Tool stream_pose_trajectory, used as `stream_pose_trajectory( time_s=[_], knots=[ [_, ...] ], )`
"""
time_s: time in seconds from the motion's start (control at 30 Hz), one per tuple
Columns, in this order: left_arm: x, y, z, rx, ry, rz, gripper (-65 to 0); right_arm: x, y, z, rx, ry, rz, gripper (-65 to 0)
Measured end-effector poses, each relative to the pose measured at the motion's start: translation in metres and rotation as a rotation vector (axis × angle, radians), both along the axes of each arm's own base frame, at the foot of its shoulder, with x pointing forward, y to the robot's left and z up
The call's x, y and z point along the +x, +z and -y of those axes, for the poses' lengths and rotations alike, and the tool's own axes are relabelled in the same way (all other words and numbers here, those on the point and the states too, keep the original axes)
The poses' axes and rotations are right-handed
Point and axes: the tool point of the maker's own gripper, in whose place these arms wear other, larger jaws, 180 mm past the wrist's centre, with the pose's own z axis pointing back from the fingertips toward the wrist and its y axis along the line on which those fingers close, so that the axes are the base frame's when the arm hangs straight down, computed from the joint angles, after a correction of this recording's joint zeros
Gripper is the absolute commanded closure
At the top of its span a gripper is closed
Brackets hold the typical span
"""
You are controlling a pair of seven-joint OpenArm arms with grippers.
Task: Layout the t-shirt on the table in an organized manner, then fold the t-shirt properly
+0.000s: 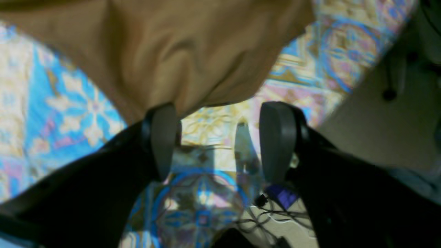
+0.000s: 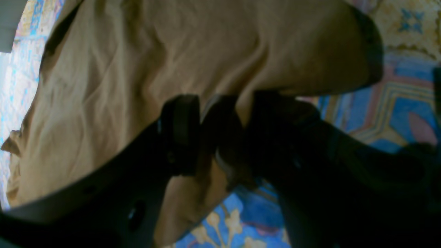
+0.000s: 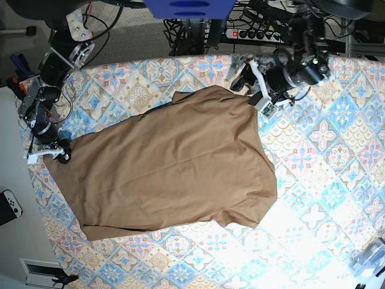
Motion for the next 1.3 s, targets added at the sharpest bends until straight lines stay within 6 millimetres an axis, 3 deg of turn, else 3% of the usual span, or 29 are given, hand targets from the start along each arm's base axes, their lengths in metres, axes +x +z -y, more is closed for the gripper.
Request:
stream_pose_trajectory(
  time_s=[0.13,0.33,0.5,0.6,0.7,0.73,0.9,1.1,1.2,1.3],
  knots=[
    [0.017,0.002,-0.012,0.041,0.047,0.057,-36.5,-0.017,-0.004,0.002,-0.001,0.011,0.015,-22.8],
    [0.035,-0.010,-0.013,0.098,0.071,0.058,-36.6,-0.018,0.004,0.006,-0.060,0.031,-0.021,-22.8],
    [0.048,-0.035,0.020,0.091,-0.017,0.000,-35.7,-0.019,0.006,0.008,-0.073,0.032,-0.025,-22.8],
    [0.048,-0.039,0.034,0.071,-0.051,-0.014,-26.3,-0.019,0.006,0.008,-0.071,0.031,-0.028,-22.8],
    [0.049,-0.038,0.040,0.064,-0.062,-0.009,-5.9,-0.019,0.006,0.008,-0.071,0.030,-0.028,-22.8],
    [0.049,-0.036,0.040,0.066,-0.065,-0.003,0.0,-0.019,0.006,0.008,-0.071,0.031,-0.028,-22.8],
    [0.058,-0.002,0.037,0.112,-0.084,0.095,0.0,-0.019,0.006,0.008,-0.071,0.031,-0.028,-22.8],
    [0.076,0.061,0.042,0.136,-0.098,0.291,0.0,-0.019,0.006,0.008,-0.071,0.030,-0.027,-22.8],
    [0.107,0.069,0.047,0.122,-0.069,0.311,0.0,-0.019,0.006,0.008,-0.072,0.030,-0.028,-22.8],
    [0.142,0.058,0.052,0.096,-0.075,0.276,0.0,-0.019,0.006,0.008,-0.072,0.031,-0.028,-22.8]
  ],
)
